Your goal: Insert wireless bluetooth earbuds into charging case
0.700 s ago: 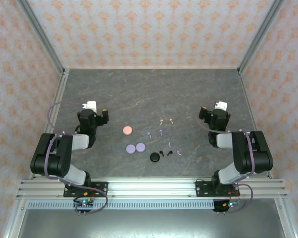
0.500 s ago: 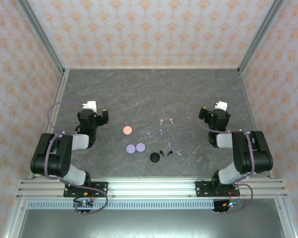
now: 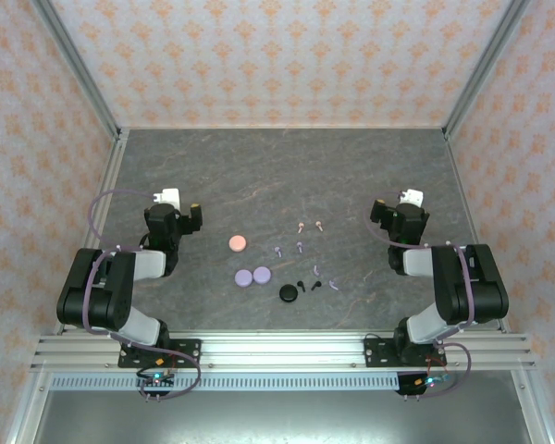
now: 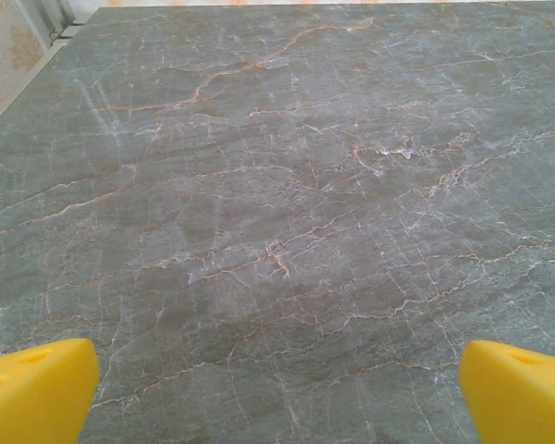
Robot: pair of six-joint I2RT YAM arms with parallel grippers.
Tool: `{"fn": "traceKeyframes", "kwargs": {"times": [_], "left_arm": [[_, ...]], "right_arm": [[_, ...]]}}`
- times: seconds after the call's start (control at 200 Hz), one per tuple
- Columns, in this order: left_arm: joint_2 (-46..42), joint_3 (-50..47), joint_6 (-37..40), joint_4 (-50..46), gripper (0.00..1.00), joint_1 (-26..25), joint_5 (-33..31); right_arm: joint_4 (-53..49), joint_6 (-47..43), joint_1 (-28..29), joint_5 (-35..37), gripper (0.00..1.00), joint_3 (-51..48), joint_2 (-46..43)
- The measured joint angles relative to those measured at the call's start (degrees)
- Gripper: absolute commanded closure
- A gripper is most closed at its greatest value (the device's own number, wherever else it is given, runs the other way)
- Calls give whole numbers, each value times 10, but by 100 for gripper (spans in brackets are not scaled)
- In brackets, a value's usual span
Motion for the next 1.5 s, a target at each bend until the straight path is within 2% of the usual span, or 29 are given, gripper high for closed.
{"fn": "traceKeyframes", "kwargs": {"times": [0.42,0.611,0.781,0.946,1.081,1.186,1.356,1.501], "left_arm": [[0,1,0,-2,0,0,0],[-48,24,-2,-70,0,-9,-9],[-181,44,-42,-175,0,-30,-11],[-262,75,-138,-275,0,-73,10],[-278,86,-216,-348,0,-114,38],[-281,86,-257,-385,0,-122,54],[-295,86,-288,-413,0,-123,55],[-307,86,-292,-421,0,-123,55]], "right_arm": [[0,0,0,0,1,0,0],[-10,4,0,0,1,2,-1],[-126,8,0,-11,0,38,-62],[-276,20,11,-52,1,115,-165],[-386,23,65,-101,1,165,-235],[-471,16,120,-142,1,206,-255],[-602,6,224,-177,1,265,-241],[-657,10,325,-177,1,289,-204]]}}
